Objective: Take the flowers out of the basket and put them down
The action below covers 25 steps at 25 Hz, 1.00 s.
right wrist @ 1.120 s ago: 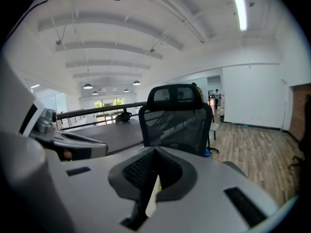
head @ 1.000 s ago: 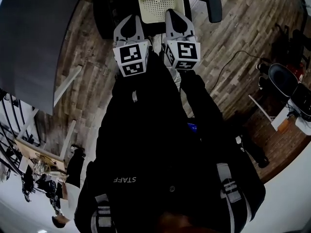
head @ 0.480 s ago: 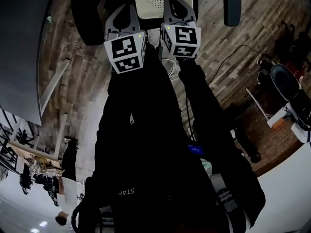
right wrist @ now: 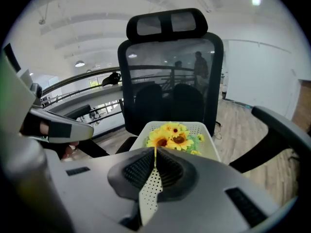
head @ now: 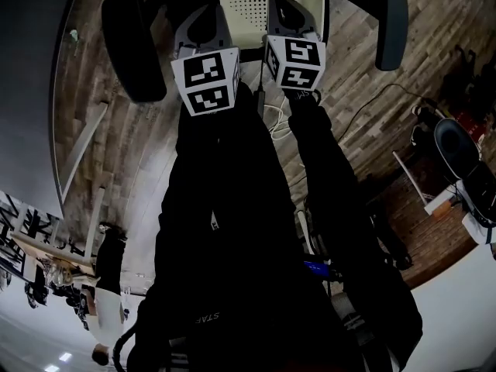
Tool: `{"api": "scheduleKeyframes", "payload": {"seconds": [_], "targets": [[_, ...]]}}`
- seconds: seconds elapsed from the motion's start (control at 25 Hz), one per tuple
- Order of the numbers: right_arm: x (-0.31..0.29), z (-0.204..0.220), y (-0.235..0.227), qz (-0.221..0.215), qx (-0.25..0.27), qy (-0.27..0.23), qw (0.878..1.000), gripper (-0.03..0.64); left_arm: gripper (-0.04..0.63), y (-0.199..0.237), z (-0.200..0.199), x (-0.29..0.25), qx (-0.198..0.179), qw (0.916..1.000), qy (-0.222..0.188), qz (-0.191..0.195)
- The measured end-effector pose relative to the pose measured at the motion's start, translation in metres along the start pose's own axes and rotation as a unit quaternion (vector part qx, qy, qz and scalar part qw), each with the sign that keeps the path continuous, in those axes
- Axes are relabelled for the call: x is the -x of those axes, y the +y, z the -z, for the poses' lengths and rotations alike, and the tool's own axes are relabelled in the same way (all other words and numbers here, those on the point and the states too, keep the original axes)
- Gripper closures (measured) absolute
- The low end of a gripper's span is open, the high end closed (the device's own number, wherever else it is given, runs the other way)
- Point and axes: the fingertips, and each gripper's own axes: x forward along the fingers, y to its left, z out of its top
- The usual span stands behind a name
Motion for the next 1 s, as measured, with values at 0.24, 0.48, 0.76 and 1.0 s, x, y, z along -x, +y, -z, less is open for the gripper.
{"api": "scheduleKeyframes", "payload": {"seconds": [0.24, 0.48, 0.76, 1.0], "targets": [[-0.040, 0.021, -0.009, -0.007, -0.009, 0.036, 0.999, 0.540, 0.597, 0.010, 0.018, -0.030, 0.002, 0.9998, 0.019, 0.004], [-0.071, 0.035, -0.022, -0.008, -0.013, 0.066, 0.998, 0.492, 0.597, 0.013, 0.025, -0.053, 0.006, 0.9993, 0.036, 0.000], [-0.108, 0.064, -0.036, -0.002, -0.022, 0.112, 0.993, 0.434, 0.597, 0.018, 0.026, -0.082, 0.003, 0.9985, 0.055, 0.001], [-0.134, 0.082, -0.051, 0.013, -0.027, 0.115, 0.993, 0.359, 0.597, 0.021, 0.027, -0.094, -0.005, 0.9986, 0.053, 0.006]]}}
